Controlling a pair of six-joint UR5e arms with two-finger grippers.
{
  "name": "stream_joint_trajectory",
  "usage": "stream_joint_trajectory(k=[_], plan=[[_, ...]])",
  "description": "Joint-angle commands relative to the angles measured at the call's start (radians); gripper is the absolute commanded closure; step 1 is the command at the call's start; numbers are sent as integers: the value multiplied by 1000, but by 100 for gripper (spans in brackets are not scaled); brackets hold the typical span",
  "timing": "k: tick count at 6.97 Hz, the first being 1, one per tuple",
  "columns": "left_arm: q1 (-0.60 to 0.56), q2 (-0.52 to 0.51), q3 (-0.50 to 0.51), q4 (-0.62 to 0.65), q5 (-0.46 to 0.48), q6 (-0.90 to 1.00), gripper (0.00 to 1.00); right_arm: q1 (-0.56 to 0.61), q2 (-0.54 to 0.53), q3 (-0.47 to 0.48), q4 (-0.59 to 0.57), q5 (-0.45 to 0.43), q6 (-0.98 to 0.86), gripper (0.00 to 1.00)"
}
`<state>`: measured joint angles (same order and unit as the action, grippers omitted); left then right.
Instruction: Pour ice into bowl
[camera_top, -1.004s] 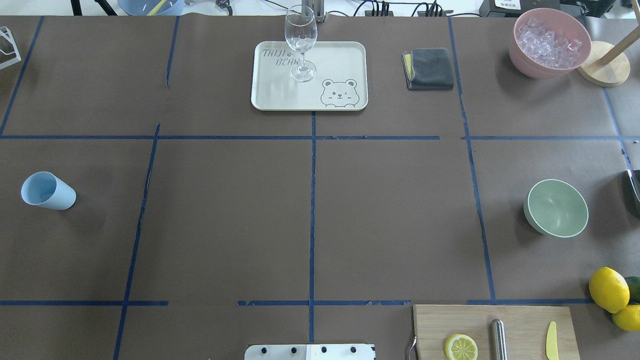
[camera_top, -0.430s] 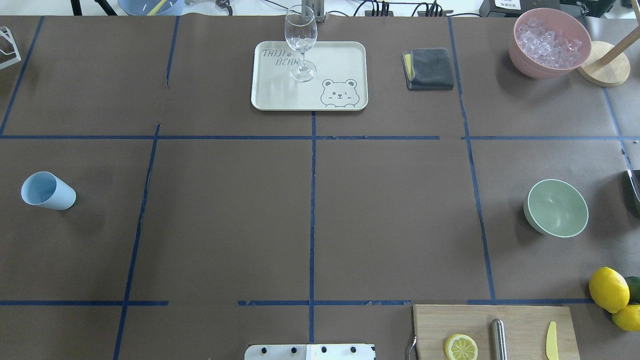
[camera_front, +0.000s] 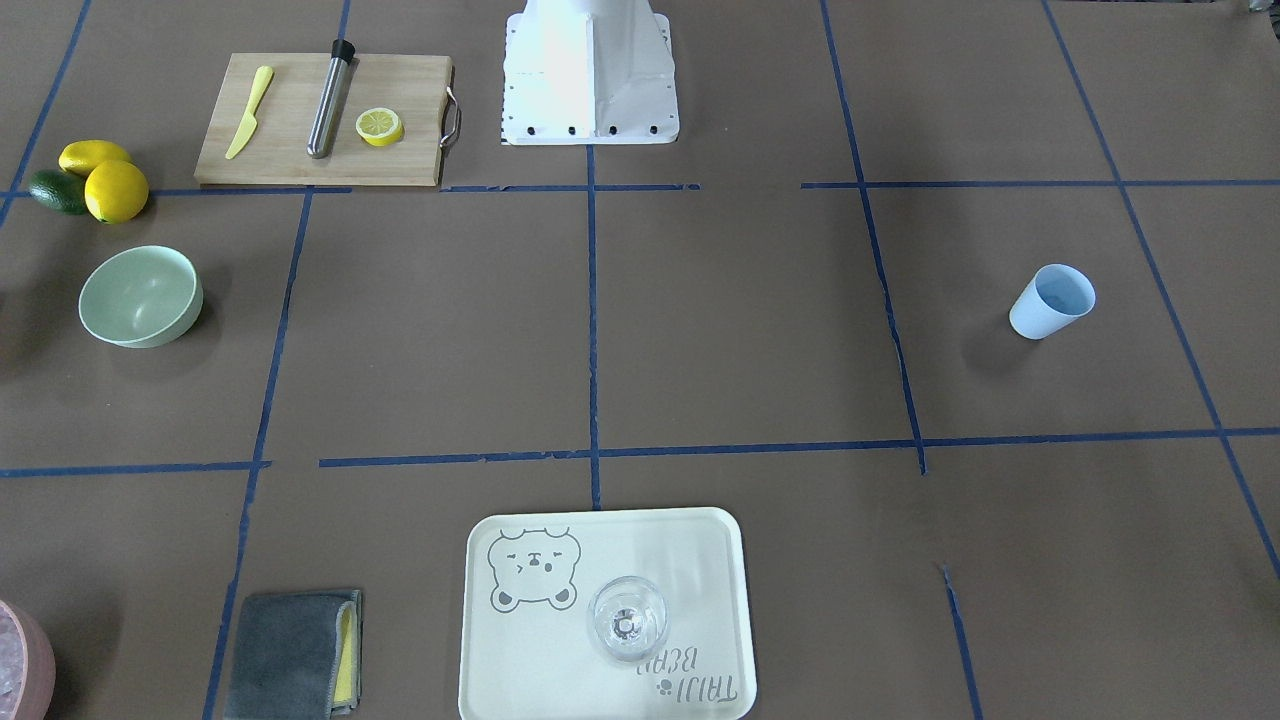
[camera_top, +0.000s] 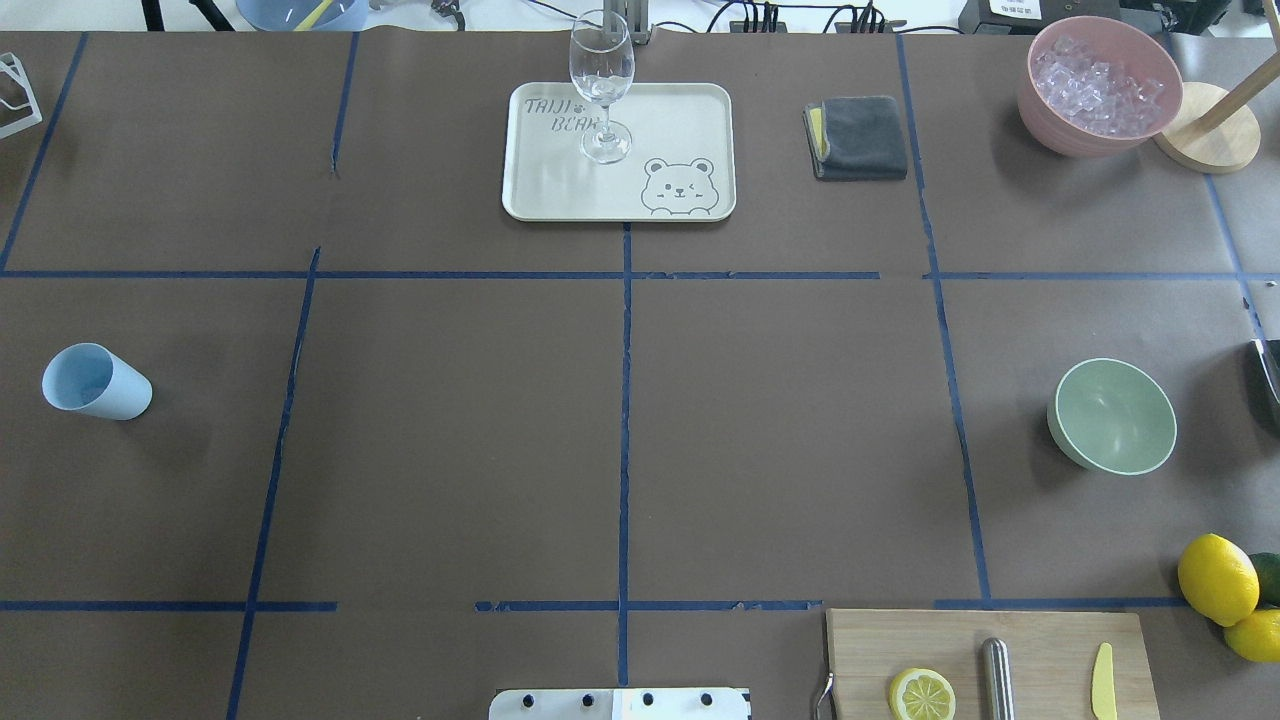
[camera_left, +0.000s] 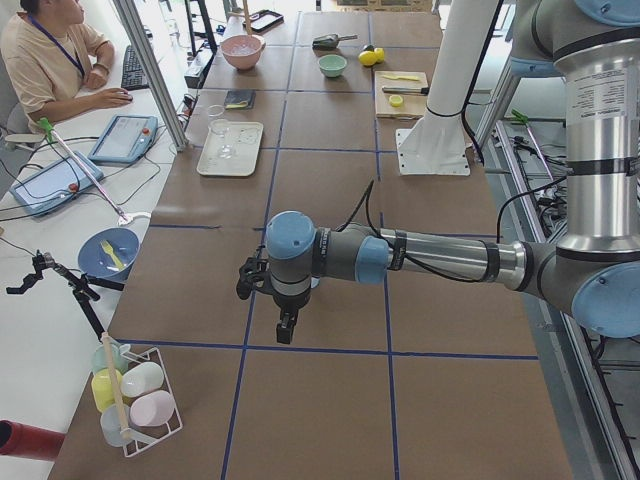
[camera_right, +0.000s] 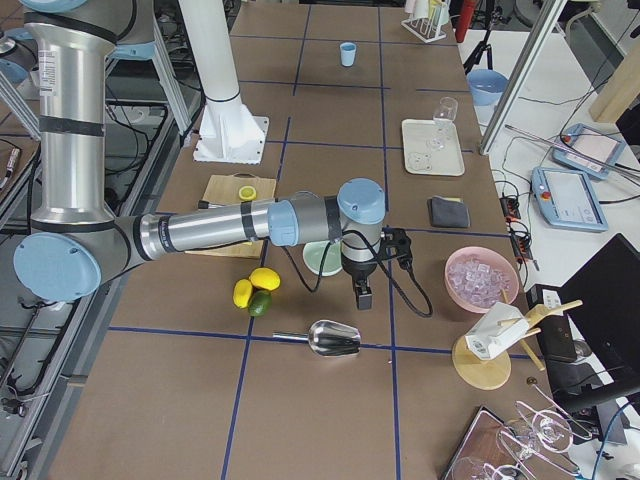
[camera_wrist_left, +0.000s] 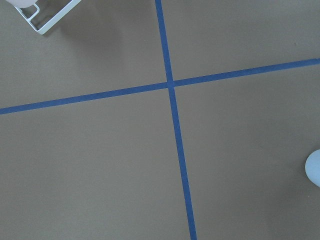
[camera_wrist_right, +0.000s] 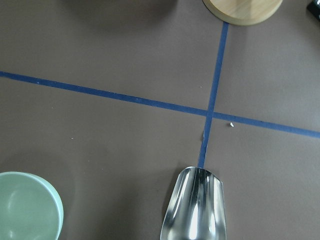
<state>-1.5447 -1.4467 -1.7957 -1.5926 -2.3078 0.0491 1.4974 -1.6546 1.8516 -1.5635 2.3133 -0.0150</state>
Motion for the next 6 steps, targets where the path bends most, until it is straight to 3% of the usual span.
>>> stream_joint_trajectory(k=[1,3,5,6], plan=[[0,0,-1,-1,-1,0,0,-83,-43,1,89,41,36,0],[0,0,-2,-1,-1,0,0,-213,-92,0,239,43,209,1],[0,0,-2,-3,-1,0,0,-351,-149,-38,520,-12,488,4],[0,2,-2,-3,-1,0,0,-406,-152,-107,674,-32,585,7]])
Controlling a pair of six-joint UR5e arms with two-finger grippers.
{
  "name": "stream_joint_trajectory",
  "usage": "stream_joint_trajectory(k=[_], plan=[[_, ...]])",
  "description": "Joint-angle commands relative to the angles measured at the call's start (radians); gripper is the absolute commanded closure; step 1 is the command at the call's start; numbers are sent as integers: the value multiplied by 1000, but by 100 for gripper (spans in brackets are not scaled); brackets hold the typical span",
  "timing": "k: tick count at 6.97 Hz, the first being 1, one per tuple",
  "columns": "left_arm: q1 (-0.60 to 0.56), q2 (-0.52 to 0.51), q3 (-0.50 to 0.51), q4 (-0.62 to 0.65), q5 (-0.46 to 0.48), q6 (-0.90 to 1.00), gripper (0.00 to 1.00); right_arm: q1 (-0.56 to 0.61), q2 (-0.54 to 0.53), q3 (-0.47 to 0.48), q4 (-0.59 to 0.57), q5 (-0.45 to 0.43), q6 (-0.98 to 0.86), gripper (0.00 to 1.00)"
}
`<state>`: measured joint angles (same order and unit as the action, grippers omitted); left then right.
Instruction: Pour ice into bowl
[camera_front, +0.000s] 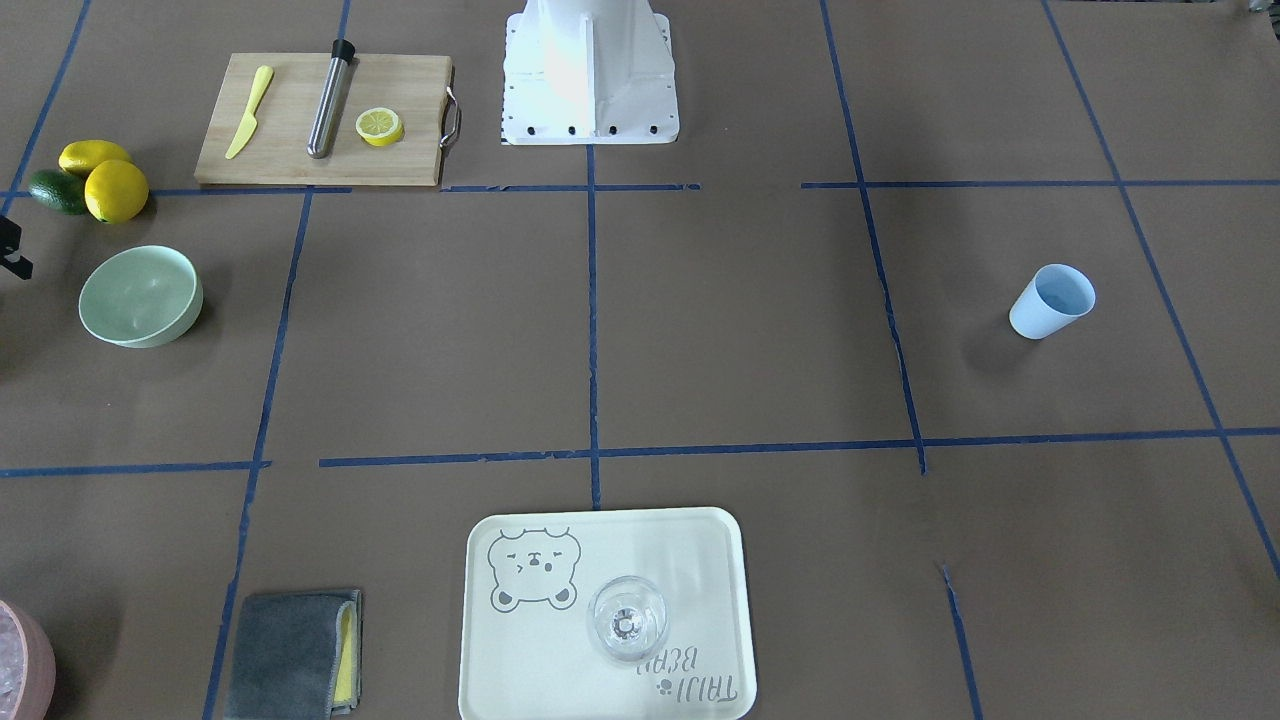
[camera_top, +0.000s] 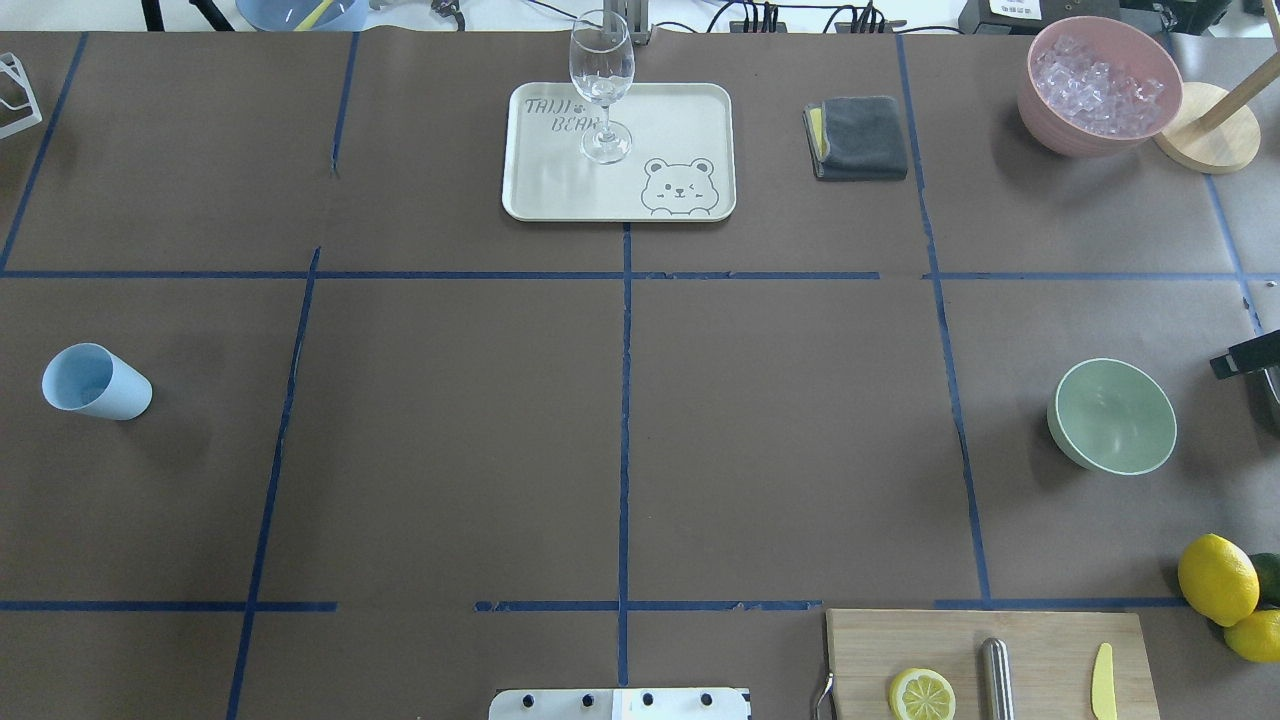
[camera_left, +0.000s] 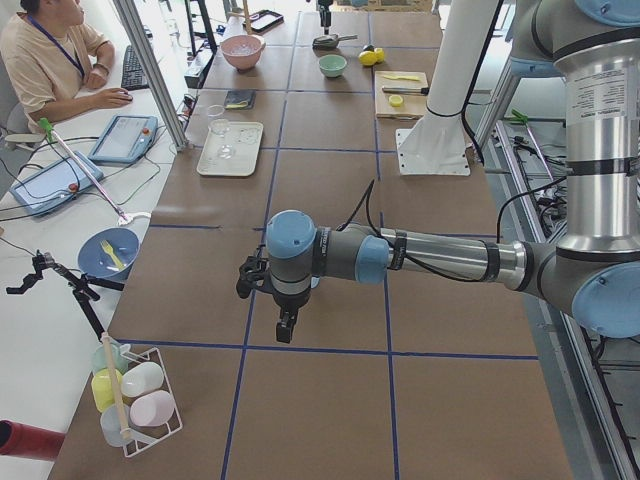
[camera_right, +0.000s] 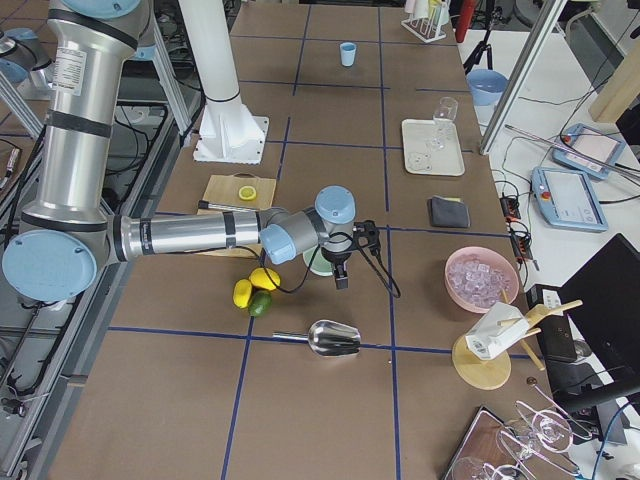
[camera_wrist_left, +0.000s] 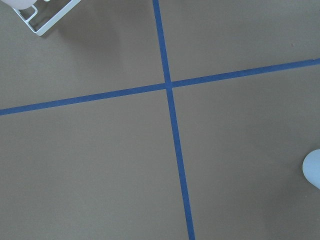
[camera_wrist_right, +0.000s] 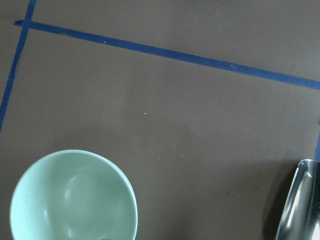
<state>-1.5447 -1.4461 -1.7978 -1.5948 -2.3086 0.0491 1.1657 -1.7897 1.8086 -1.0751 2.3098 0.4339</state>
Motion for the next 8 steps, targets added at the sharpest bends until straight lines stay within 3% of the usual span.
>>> stream_joint_trajectory(k=[1,2,3,4,5,8], plan=[[0,0,0,-1,0,0,0,-131,-10,-101,293,-73,226,7],[0,0,0,-1,0,0,0,-191,-8,-101,311,-134,293,7],[0,1,0,-1,0,-2,0,-202,-10,-101,317,-147,293,15],[0,0,0,-2,-2,-2,0,-202,-10,-101,313,-142,293,81],[0,0,0,-2,-2,-3,0,-205,-16,-104,305,-144,289,100],[0,0,0,-2,-2,-3,0,-209,-13,-94,305,-142,295,100]])
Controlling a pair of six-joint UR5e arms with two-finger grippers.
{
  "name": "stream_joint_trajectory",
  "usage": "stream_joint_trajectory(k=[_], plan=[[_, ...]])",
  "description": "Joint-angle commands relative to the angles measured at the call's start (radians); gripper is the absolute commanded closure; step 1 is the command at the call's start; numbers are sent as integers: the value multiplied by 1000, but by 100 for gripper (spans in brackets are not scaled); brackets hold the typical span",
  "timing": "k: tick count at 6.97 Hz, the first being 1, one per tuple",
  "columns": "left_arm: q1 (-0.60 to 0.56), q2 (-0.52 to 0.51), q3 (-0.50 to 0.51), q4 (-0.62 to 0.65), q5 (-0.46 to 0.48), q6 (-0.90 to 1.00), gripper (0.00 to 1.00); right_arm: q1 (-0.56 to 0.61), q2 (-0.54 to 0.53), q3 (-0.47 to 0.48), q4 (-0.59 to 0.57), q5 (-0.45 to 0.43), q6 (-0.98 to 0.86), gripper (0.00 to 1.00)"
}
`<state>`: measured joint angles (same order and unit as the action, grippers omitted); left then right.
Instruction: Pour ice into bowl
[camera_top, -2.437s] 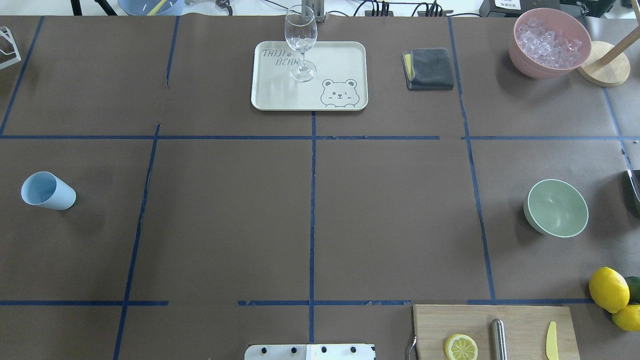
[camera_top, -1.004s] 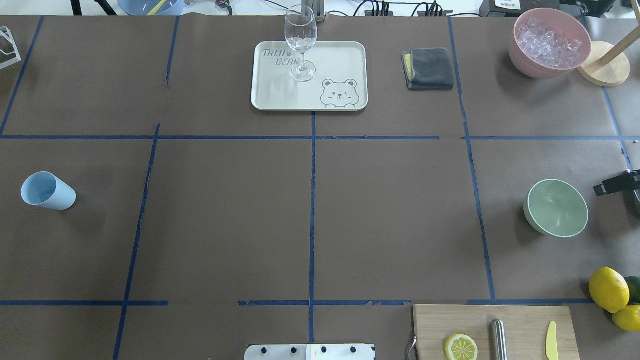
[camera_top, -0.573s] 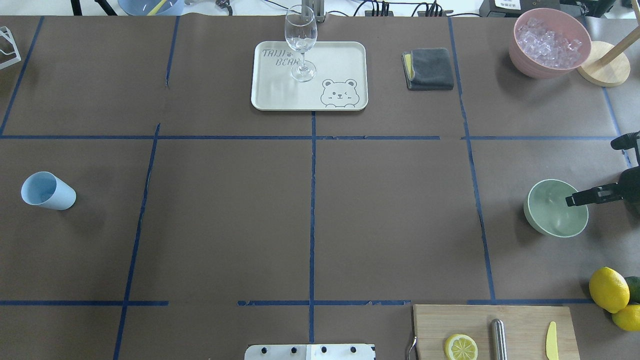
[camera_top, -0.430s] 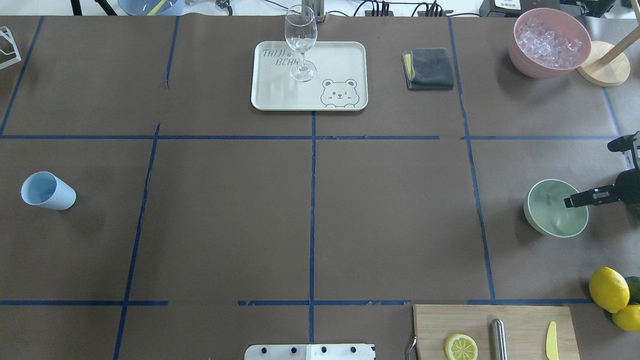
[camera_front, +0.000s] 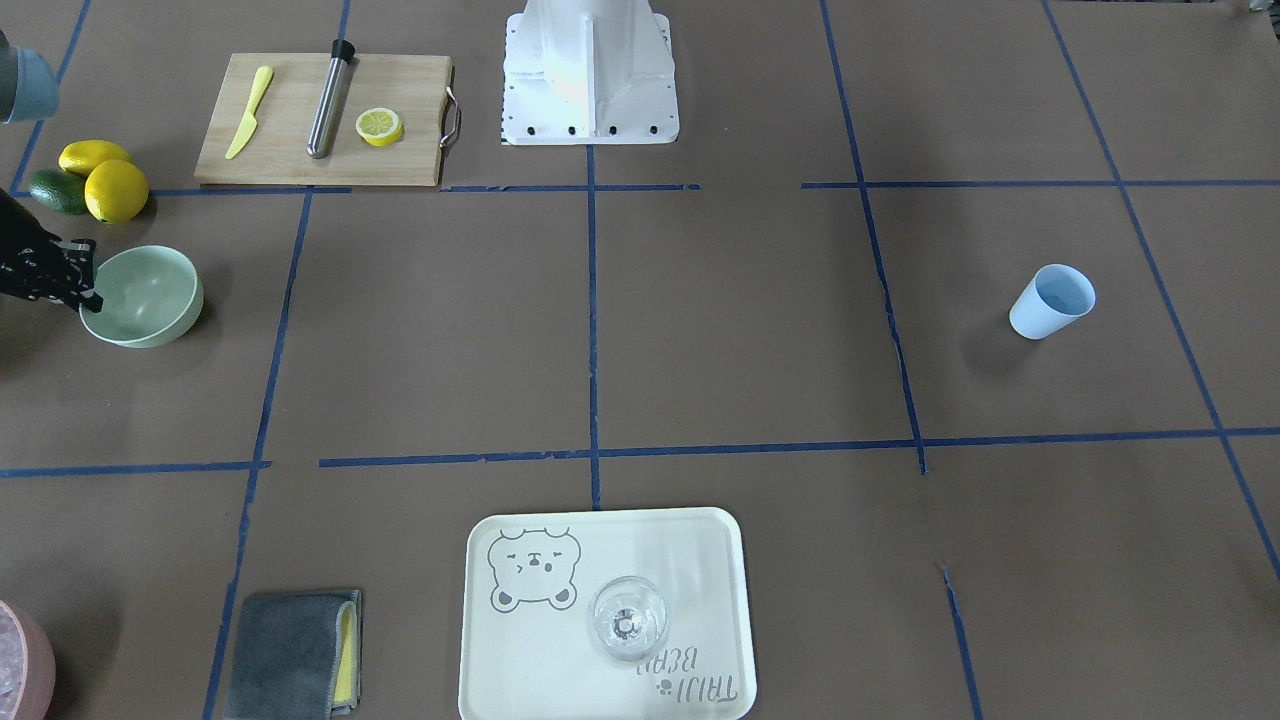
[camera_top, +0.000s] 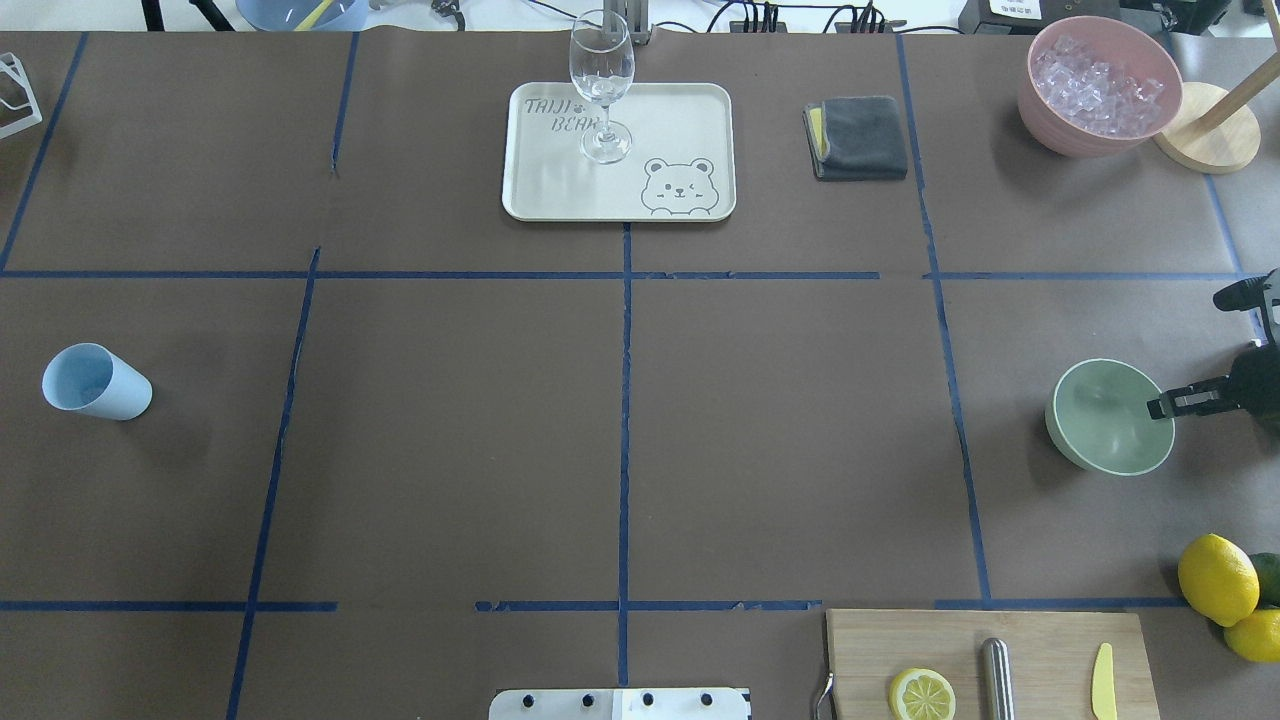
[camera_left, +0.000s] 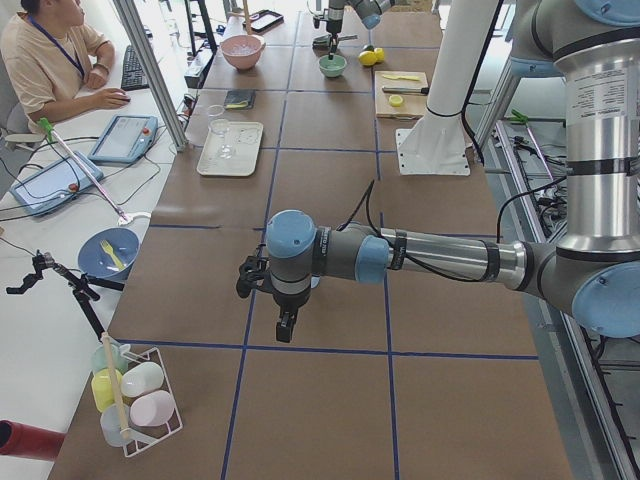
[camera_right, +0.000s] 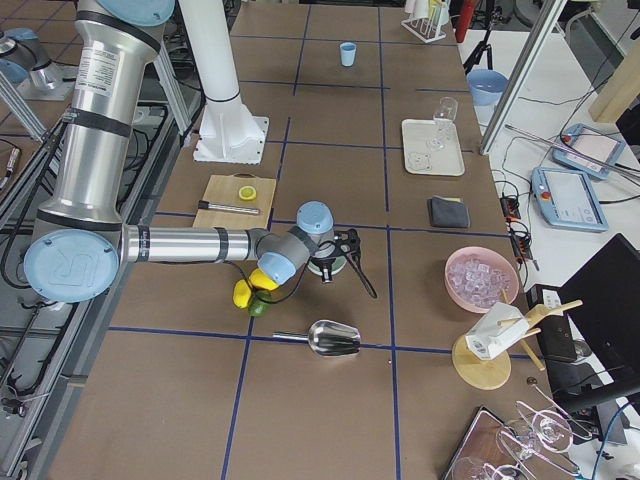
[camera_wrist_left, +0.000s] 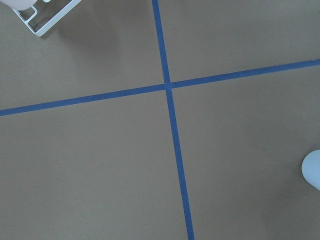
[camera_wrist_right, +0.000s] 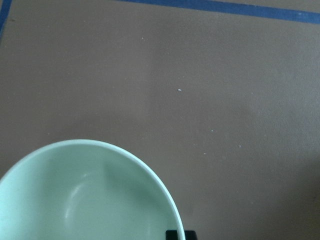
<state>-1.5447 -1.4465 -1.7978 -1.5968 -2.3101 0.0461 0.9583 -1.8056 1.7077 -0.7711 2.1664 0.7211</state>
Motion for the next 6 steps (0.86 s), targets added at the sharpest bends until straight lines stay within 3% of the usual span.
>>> stream_joint_trajectory(k=[1,2,3,6], plan=[[0,0,-2,-2,0,0,0,-4,12,45,-10,22,11,100],[0,0,-2,-2,0,0,0,-1,85,91,-99,68,56,100],[0,0,-2,-2,0,-2,0,-4,226,145,-272,70,184,100],[0,-2,-3,-2,0,-2,0,-155,663,147,-646,20,410,100]])
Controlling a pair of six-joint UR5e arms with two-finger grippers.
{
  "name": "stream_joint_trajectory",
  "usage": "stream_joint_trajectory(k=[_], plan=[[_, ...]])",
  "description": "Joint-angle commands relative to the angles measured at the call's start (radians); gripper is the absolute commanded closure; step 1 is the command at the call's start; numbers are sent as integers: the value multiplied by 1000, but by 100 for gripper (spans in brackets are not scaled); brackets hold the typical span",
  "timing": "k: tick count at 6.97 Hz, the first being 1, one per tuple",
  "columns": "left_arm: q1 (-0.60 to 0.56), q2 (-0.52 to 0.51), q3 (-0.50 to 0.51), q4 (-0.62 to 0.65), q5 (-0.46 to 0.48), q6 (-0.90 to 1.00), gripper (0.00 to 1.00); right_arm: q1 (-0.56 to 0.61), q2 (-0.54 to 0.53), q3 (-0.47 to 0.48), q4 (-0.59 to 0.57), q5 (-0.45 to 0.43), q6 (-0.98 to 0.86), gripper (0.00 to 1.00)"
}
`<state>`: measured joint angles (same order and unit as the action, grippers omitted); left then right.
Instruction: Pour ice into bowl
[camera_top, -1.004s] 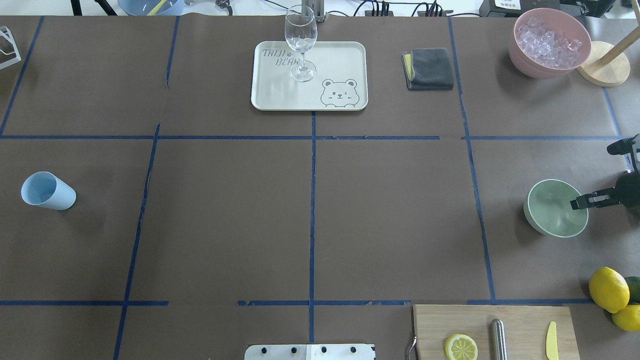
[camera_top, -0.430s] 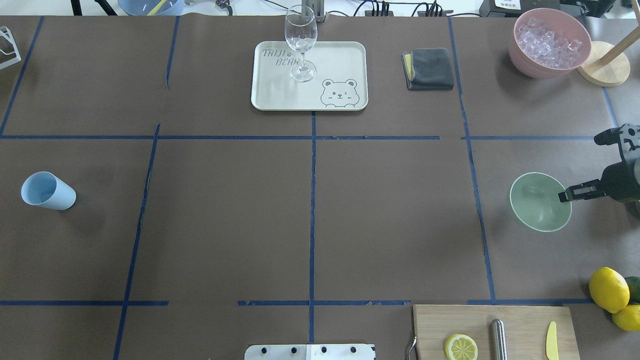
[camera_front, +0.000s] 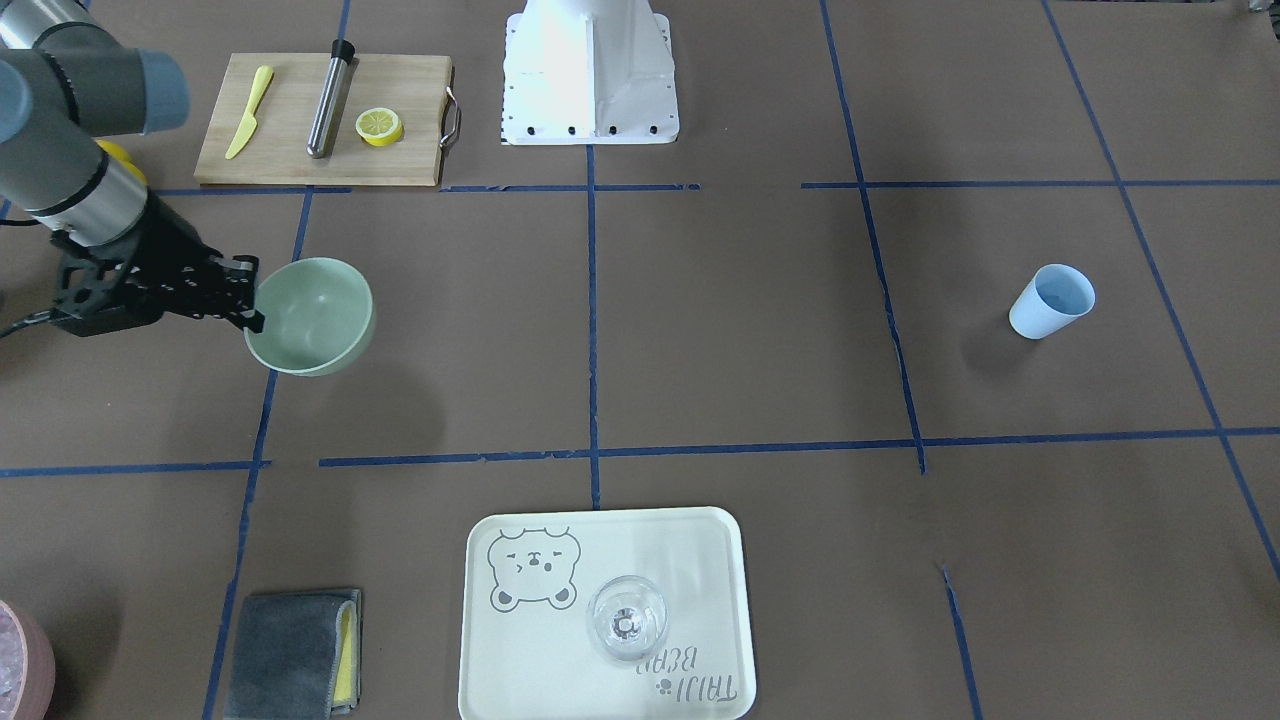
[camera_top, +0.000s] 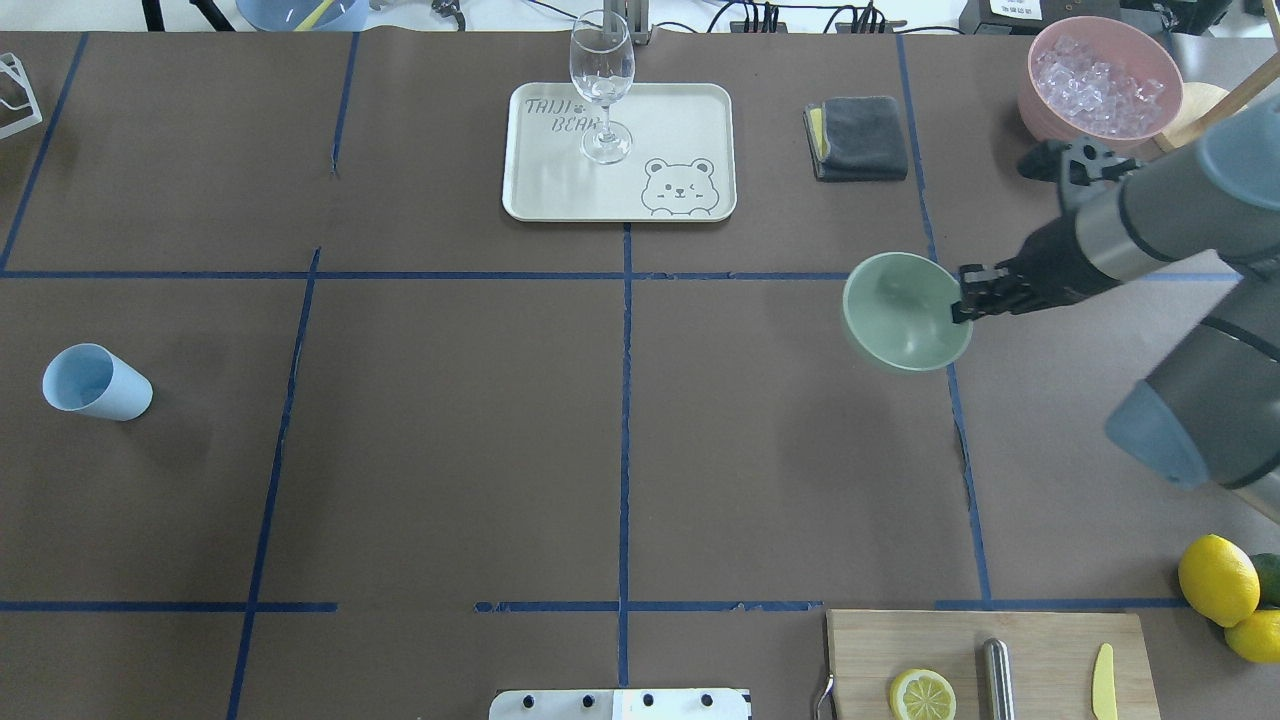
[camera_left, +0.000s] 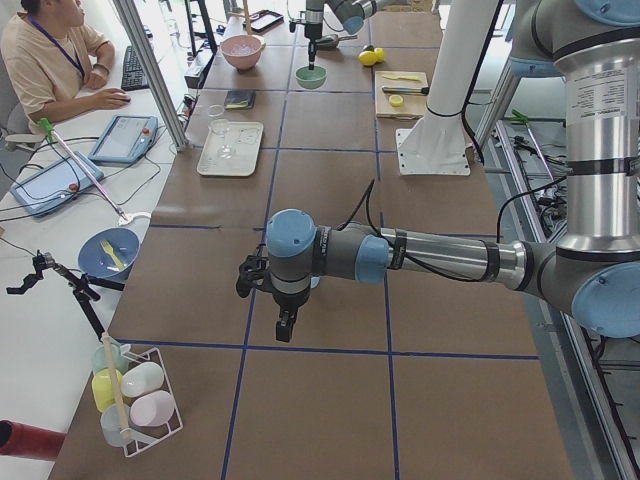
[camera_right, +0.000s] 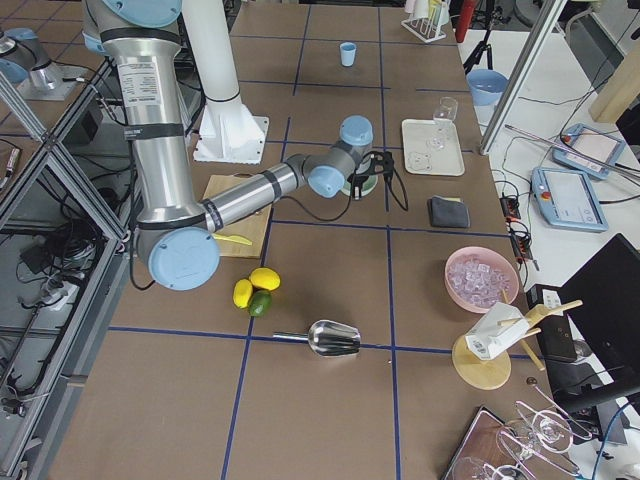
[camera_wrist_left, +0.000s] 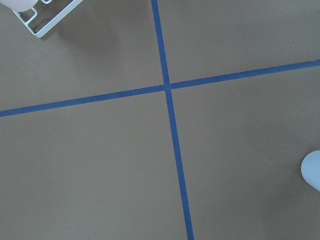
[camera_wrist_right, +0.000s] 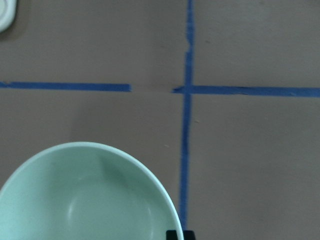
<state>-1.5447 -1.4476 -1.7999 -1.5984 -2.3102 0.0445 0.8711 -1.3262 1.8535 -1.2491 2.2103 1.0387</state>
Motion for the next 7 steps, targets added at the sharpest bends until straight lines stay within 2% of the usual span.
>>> stream_joint_trajectory(k=[1,2,3,4,5,6,7], plan=[[0,-1,-1,-2,0,0,0,-160,320,-10,-313,-146,130,100],[0,-1,-1,-2,0,0,0,-243,435,-49,-361,-241,218,100],[0,-1,-3,-2,0,0,0,-309,561,-157,-360,-276,313,100],[0,-1,-1,-2,0,0,0,-381,713,-322,-356,-375,383,100],[0,-1,-1,-2,0,0,0,-420,805,-449,-324,-427,426,100],[0,-1,-1,-2,0,0,0,-443,821,-540,-199,-452,455,100],[0,-1,0,0,0,0,0,-458,847,-624,-134,-480,463,100]])
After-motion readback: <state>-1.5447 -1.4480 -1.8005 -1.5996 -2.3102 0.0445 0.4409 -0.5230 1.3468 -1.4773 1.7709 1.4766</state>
